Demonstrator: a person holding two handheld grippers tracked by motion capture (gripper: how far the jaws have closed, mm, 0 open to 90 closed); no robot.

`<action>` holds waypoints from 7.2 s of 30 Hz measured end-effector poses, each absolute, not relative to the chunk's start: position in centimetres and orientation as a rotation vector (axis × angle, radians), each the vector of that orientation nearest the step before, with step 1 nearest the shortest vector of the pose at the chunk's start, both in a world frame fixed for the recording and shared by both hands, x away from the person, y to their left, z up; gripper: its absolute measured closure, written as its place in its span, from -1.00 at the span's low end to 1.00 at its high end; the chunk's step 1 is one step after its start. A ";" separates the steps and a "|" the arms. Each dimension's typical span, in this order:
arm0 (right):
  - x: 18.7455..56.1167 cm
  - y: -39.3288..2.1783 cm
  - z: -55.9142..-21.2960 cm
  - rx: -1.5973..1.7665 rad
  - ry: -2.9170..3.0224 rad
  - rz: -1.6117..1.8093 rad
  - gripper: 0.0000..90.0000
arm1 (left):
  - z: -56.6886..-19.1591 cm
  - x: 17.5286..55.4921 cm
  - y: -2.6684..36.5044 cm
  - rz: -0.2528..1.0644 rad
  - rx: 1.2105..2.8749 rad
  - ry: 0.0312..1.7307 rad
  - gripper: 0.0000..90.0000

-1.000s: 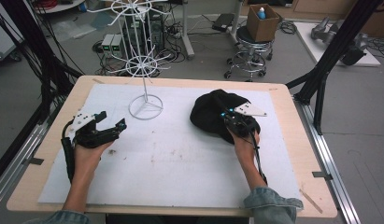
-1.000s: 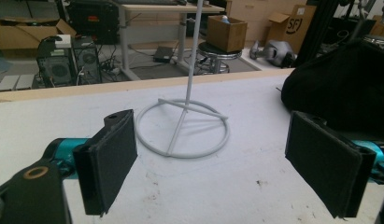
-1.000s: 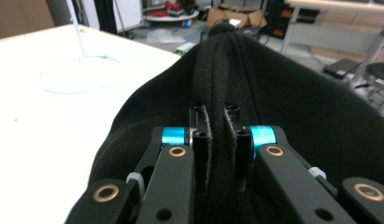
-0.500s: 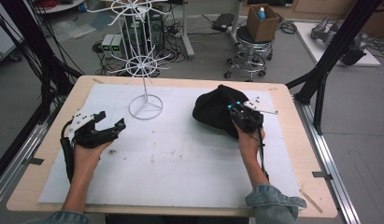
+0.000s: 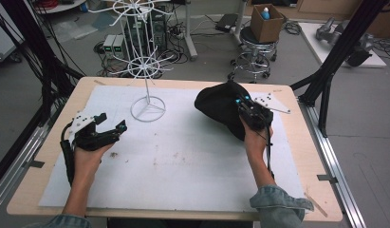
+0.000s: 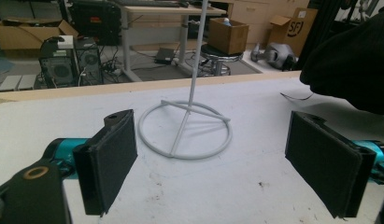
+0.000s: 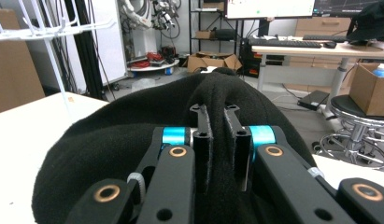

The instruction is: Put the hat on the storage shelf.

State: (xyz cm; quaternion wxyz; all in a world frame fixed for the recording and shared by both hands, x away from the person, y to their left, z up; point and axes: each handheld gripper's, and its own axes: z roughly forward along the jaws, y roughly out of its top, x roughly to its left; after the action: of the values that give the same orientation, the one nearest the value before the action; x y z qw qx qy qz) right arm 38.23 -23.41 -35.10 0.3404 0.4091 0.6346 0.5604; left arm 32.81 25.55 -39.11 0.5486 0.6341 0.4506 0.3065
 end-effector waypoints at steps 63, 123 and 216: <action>42.7 -20.1 -17.5 0.818 1.436 1.638 0.87 | -38.2 32.4 26.4 0.794 1.499 1.059 -0.62; 44.9 -12.6 -9.8 0.763 1.372 1.666 0.85 | -37.9 32.1 27.1 0.783 1.465 1.060 -0.62; 43.6 -11.9 -21.4 0.887 1.686 1.740 0.20 | -37.9 32.1 26.9 0.777 1.470 1.059 -0.62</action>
State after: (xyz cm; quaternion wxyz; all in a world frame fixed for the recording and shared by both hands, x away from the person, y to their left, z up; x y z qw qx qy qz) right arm 43.61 -11.89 -21.38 0.2771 0.3301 0.6279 0.6481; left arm 32.09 26.86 -37.93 0.5523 0.6216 0.4478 0.3287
